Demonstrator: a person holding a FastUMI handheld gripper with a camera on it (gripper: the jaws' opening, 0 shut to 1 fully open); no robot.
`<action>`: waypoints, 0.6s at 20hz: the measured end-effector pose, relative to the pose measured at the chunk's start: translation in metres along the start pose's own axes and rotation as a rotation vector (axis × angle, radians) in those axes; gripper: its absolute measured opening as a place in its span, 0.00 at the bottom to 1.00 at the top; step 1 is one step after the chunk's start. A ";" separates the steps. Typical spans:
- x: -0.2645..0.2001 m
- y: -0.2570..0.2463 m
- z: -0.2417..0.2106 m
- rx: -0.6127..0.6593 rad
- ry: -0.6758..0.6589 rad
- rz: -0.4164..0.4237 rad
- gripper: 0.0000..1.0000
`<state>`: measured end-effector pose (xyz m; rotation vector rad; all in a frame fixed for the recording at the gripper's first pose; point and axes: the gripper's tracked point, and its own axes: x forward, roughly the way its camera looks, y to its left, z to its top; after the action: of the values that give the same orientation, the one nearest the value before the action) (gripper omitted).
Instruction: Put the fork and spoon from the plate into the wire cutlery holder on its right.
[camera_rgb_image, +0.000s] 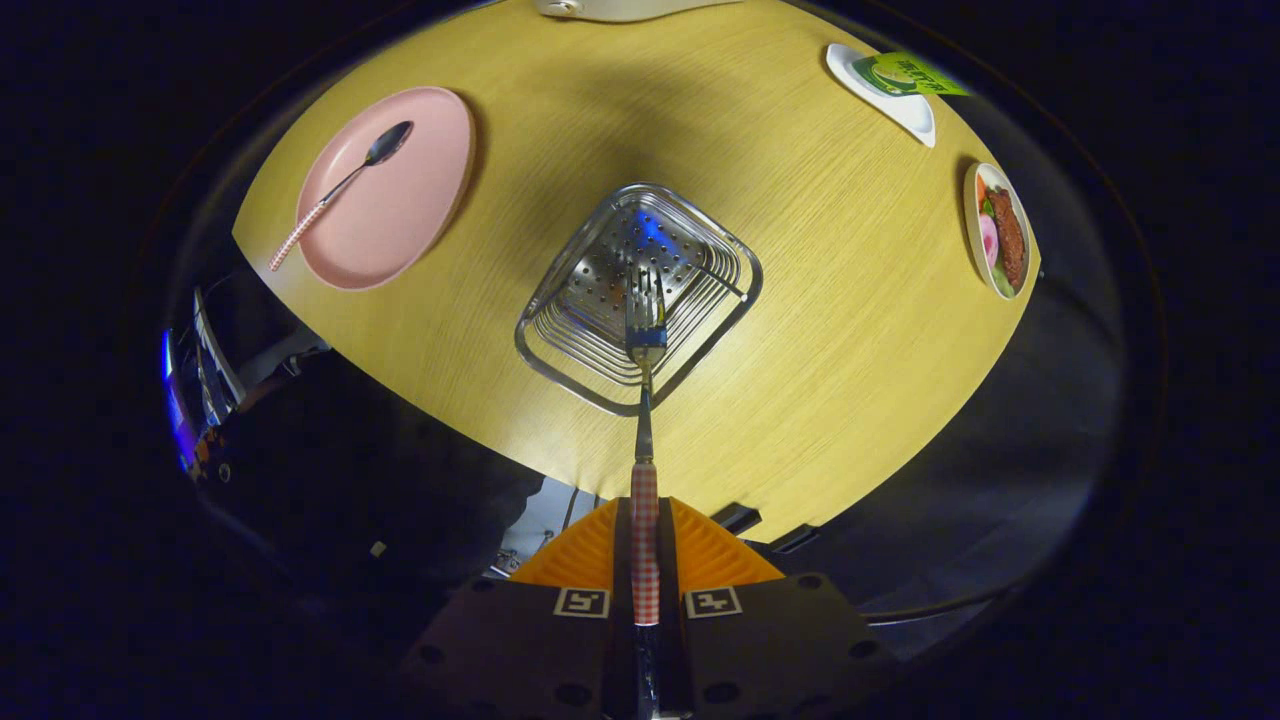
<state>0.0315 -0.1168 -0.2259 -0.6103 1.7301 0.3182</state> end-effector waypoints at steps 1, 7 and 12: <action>0.001 0.001 0.004 0.010 0.014 0.001 0.14; 0.000 0.002 0.026 0.043 -0.037 0.015 0.18; -0.018 -0.001 0.029 0.044 -0.161 0.031 0.38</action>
<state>0.0581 -0.0986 -0.2158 -0.5125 1.5885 0.3410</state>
